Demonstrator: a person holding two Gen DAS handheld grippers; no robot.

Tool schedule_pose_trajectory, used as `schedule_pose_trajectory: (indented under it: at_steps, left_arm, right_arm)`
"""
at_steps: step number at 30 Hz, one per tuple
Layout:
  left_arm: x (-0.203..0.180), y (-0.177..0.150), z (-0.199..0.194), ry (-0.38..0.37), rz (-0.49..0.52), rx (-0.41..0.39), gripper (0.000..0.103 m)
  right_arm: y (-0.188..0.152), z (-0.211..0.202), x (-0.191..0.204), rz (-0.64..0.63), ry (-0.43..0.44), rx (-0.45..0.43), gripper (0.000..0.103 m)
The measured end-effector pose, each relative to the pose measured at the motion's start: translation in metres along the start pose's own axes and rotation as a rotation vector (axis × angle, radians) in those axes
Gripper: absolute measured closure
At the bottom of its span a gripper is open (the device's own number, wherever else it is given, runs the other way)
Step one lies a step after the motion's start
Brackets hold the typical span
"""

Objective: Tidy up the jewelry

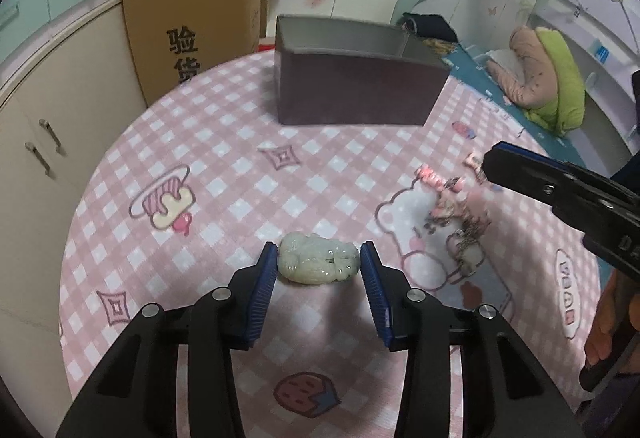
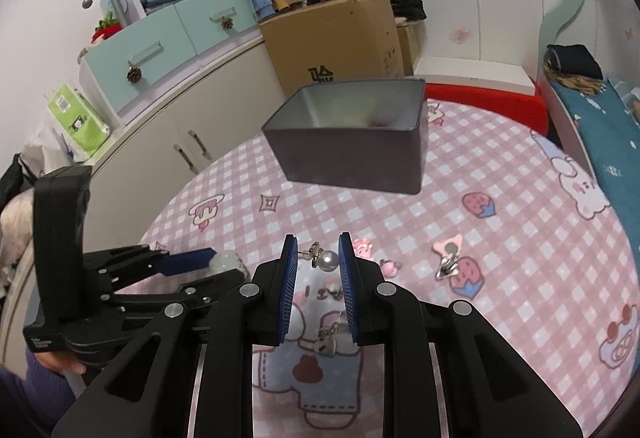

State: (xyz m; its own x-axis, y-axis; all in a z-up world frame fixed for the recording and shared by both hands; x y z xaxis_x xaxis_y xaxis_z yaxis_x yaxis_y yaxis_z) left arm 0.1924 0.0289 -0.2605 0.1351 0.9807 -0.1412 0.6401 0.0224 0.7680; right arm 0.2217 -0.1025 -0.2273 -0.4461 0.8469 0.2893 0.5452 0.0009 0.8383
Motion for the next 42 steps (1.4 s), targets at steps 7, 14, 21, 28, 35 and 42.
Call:
schedule_pose_trajectory:
  at_steps: [7, 14, 21, 28, 35, 42]
  left_arm:
    - [-0.018, 0.053, -0.016, -0.086, -0.011, -0.092, 0.063]
    - [-0.031, 0.126, 0.012, -0.146, -0.019, -0.137, 0.063]
    - [-0.032, 0.147, 0.077, -0.128, -0.001, -0.015, 0.063]
    - [-0.026, 0.131, 0.123, -0.077, 0.021, 0.115, 0.062]
    - [-0.023, 0.133, 0.131, -0.067, 0.023, 0.120, 0.062]
    - [-0.012, 0.148, 0.109, -0.039, 0.011, 0.058, 0.051]
  right_arm:
    - [0.035, -0.004, -0.011, -0.016, -0.030, -0.058, 0.081]
    - [0.086, 0.013, -0.033, 0.030, -0.045, -0.104, 0.081]
    - [0.107, 0.050, -0.045, 0.070, -0.052, -0.077, 0.081]
    - [0.096, 0.084, -0.055, 0.099, -0.053, 0.001, 0.081]
    - [0.089, 0.094, -0.058, 0.116, -0.050, 0.024, 0.081]
    - [0.093, 0.096, -0.053, 0.131, -0.020, 0.035, 0.081]
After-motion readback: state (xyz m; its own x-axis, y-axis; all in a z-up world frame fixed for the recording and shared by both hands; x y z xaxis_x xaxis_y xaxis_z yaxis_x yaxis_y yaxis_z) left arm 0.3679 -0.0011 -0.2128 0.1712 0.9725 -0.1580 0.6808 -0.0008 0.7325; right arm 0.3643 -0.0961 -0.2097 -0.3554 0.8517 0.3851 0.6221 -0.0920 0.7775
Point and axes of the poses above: each gripper's, at about its wrist camera, not at the fingertips, and z roughly the way its jaws point, x to its left, y to its top, the point moved 9 cm from there along z, roughly the way its jaws point, and after that the axes turned 15 degrees about -x, right-handed, at the moved point
